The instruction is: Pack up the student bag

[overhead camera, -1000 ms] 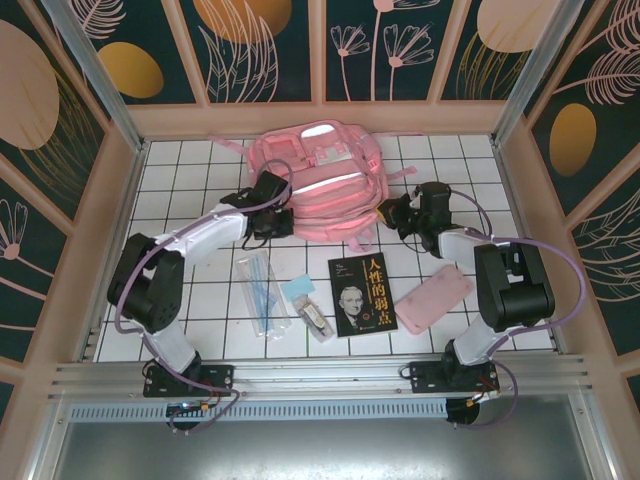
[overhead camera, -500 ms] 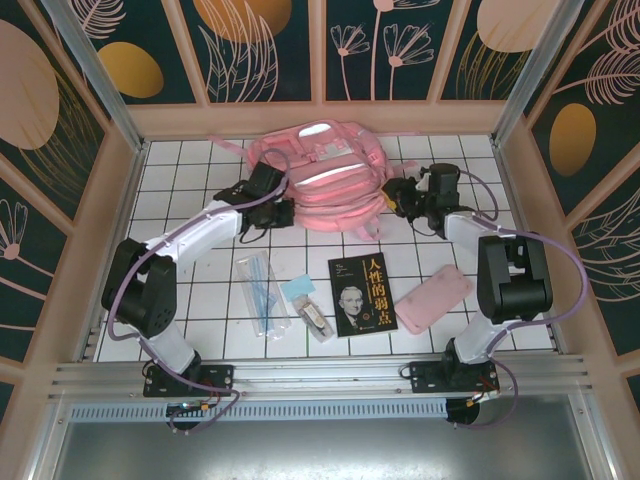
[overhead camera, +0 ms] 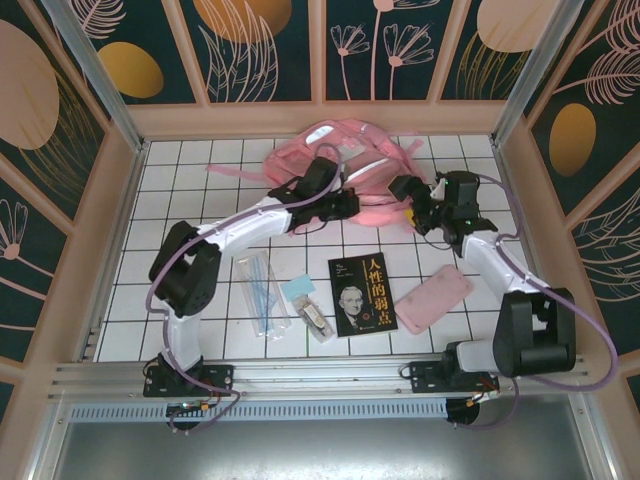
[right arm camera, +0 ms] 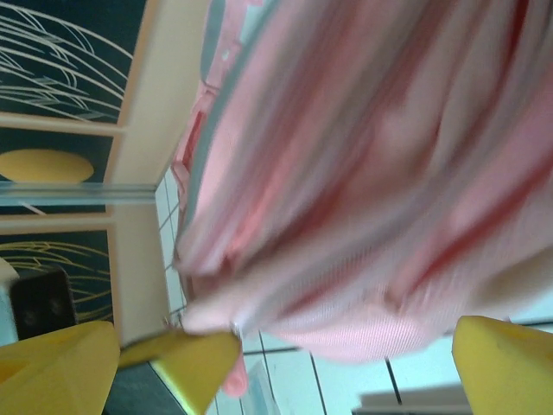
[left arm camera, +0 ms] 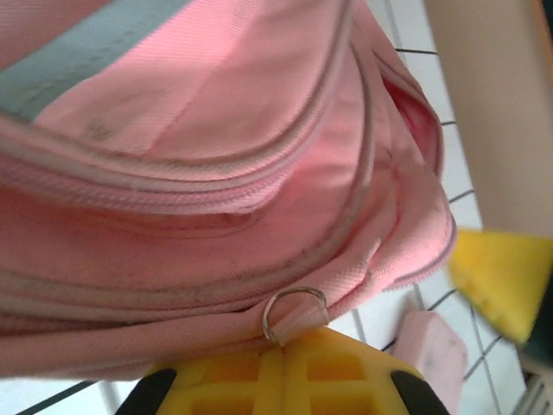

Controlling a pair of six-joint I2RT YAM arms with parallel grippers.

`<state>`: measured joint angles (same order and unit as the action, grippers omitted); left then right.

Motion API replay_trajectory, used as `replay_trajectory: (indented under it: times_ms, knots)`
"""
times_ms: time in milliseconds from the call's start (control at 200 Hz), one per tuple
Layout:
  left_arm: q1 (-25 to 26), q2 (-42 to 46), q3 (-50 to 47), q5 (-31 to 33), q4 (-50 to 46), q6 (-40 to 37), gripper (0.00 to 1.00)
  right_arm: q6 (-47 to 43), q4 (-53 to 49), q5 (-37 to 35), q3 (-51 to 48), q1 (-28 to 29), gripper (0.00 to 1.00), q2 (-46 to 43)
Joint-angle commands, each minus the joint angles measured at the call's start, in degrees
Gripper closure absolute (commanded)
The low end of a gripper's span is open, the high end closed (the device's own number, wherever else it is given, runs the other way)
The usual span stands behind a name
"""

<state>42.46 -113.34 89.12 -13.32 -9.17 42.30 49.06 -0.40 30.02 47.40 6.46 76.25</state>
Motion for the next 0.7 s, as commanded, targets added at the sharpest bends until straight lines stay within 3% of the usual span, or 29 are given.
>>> replay_trajectory:
  times_ms: [0,150,285,405,465,530,600,695]
  knots:
    - [1.1,-2.1,6.0,-1.3,5.5,0.2,1.00,1.3,-3.2,1.1,-2.1,0.4,0.01,-1.7]
    - [2.2,-1.3,5.9,-1.9,4.3,-0.6,1.00,6.5,7.2,4.2,-5.8,0.9,0.01,0.2]
    - [2.5,0.5,2.6,-3.5,3.6,-0.4,1.00,5.8,10.1,-1.7,-3.3,3.2,0.01,3.6]
    - [2.5,2.1,-1.3,-6.6,3.5,-0.3,1.00,8.1,17.4,-2.2,-3.3,3.6,0.11,8.4]
    - [2.5,3.4,-3.5,-7.5,3.1,-0.8,1.00,7.8,19.8,-2.3,-2.9,3.9,0.26,10.6]
    - [2.5,4.8,-5.4,-7.3,1.5,-2.0,1.00,7.6,20.7,-3.5,-2.8,4.3,0.68,11.7]
    - [2.5,6.0,-7.1,-6.1,-0.1,-3.2,1.00,7.3,20.6,-4.0,-2.8,4.4,1.00,12.1]
    - [1.6,6.2,-8.4,-0.3,-2.8,-4.7,1.00,7.7,20.6,-3.8,-3.4,4.5,1.00,11.2]
